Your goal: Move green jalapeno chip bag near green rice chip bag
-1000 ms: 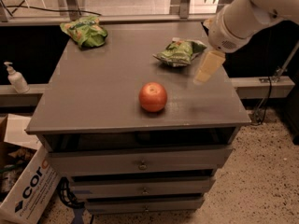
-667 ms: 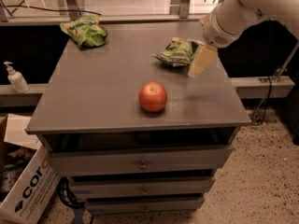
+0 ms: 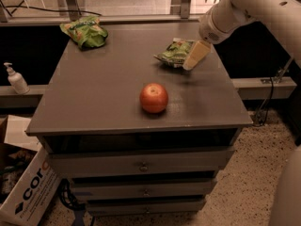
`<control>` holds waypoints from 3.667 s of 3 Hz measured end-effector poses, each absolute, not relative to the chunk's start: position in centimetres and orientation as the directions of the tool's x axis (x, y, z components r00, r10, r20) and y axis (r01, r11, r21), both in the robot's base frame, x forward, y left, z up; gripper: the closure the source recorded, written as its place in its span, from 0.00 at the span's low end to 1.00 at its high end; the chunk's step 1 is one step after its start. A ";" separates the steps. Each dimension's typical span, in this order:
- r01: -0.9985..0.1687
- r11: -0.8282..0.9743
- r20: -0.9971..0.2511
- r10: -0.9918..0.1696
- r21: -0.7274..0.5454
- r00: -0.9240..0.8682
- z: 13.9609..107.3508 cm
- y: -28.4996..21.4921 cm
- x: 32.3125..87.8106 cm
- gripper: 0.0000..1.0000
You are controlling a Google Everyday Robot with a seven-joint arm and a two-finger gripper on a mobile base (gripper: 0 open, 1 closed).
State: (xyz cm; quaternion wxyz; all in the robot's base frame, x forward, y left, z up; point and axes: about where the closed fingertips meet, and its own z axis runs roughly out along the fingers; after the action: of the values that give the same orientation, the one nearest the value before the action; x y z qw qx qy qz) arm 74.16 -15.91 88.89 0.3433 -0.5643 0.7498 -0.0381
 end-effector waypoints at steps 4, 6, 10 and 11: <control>-0.840 0.405 -0.526 -0.832 -0.361 -0.175 84.9 -14.1 76.8 0.37; -0.844 0.401 -0.530 -0.831 -0.356 -0.171 85.2 -13.6 76.7 0.85; -0.846 0.315 -0.656 -0.752 -0.430 0.053 93.8 -5.9 78.3 1.00; -0.833 0.321 -0.673 -0.735 -0.451 0.081 93.8 -5.7 78.6 1.00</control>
Offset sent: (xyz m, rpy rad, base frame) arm 0.0325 0.0121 -0.0305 0.0890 0.0419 -0.0294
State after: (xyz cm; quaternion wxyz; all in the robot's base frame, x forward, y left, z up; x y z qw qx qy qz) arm 78.59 -5.73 93.77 0.4515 -0.5802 0.6757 0.0542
